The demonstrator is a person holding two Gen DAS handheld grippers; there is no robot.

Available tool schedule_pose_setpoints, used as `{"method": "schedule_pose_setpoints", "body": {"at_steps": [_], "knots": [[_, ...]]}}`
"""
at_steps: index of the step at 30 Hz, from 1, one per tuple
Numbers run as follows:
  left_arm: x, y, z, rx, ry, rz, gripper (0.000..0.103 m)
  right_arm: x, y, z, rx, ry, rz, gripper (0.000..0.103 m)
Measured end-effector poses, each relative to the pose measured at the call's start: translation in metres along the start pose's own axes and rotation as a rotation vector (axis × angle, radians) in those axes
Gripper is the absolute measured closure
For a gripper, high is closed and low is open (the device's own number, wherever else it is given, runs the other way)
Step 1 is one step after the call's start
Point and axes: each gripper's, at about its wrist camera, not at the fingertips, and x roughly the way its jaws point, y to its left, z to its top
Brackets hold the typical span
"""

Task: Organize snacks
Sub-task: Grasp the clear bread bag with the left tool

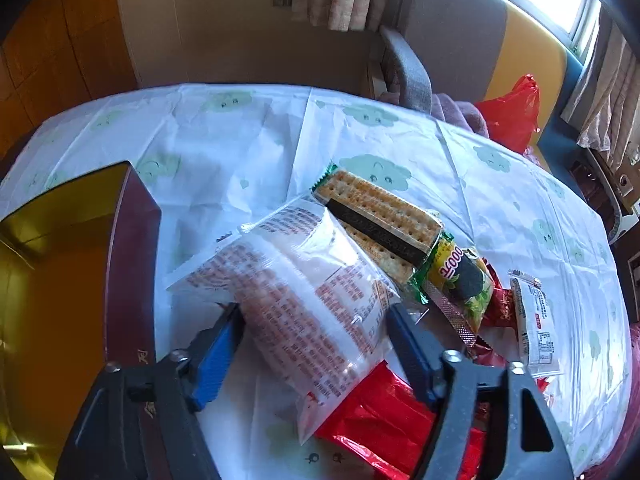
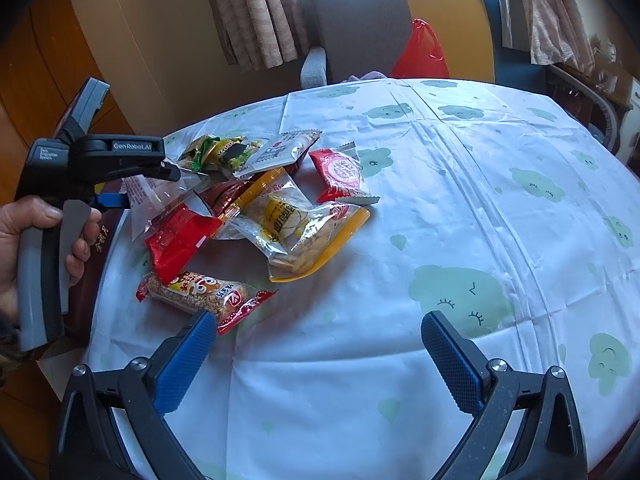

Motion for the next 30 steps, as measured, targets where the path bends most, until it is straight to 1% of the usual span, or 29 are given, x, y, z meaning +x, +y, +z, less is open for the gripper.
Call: {"method": "schedule_pose_setpoints", "body": {"at_steps": [1, 2, 3, 4, 6, 9, 11, 13, 16, 17, 18, 21, 23, 26, 28, 30], "knots": [[-0.003, -0.001, -0.001, 0.019, -0.016, 0.001, 0.039, -0.001, 0.000, 0.001, -0.002, -0.004, 0.000, 0.000], [-0.006, -0.002, -0.002, 0.038, -0.030, 0.003, 0.046, -0.001, 0.000, 0.001, -0.004, -0.007, -0.001, 0.000], [-0.009, -0.003, -0.004, 0.062, -0.046, 0.004, 0.051, -0.002, -0.001, 0.001, -0.004, -0.008, -0.001, 0.000], [-0.012, -0.004, -0.005, 0.076, -0.056, 0.000, 0.053, -0.002, -0.001, 0.002, -0.001, -0.008, 0.000, 0.000], [-0.018, -0.003, -0.009, 0.102, -0.078, -0.007, 0.060, -0.002, -0.002, 0.002, 0.006, -0.007, 0.000, 0.000], [-0.027, -0.004, -0.019, 0.130, -0.097, -0.017, 0.067, -0.002, -0.001, 0.000, 0.005, -0.005, -0.002, 0.000], [-0.033, -0.004, -0.027, 0.150, -0.107, -0.030, 0.069, -0.003, -0.001, -0.001, 0.005, -0.005, 0.000, 0.000], [-0.036, -0.003, -0.030, 0.138, -0.095, -0.055, 0.069, -0.005, 0.000, -0.001, 0.003, -0.005, 0.000, 0.000], [-0.038, 0.008, -0.027, 0.068, -0.030, -0.134, 0.062, -0.007, 0.001, 0.001, 0.000, -0.011, -0.003, 0.000], [-0.037, 0.012, -0.024, 0.044, -0.005, -0.159, 0.055, -0.008, 0.001, 0.001, 0.002, -0.013, -0.004, 0.000], [-0.038, 0.014, -0.023, 0.031, 0.008, -0.170, 0.045, -0.008, 0.001, 0.001, 0.003, -0.013, -0.003, 0.000], [-0.036, 0.018, -0.016, -0.017, 0.043, -0.181, 0.025, -0.007, 0.001, 0.001, 0.003, -0.013, 0.000, 0.000], [-0.030, 0.020, -0.009, -0.062, 0.076, -0.191, 0.019, -0.007, 0.001, 0.001, 0.003, -0.011, 0.003, 0.000], [-0.013, 0.023, 0.004, -0.145, 0.143, -0.198, 0.018, -0.005, -0.001, 0.001, 0.007, -0.006, 0.008, 0.000], [-0.003, 0.018, 0.010, -0.155, 0.157, -0.189, 0.017, -0.003, -0.003, 0.001, 0.012, -0.005, 0.008, 0.000], [0.006, 0.011, 0.017, -0.136, 0.160, -0.151, 0.012, -0.002, -0.006, 0.001, 0.016, -0.003, 0.007, 0.000]]}}
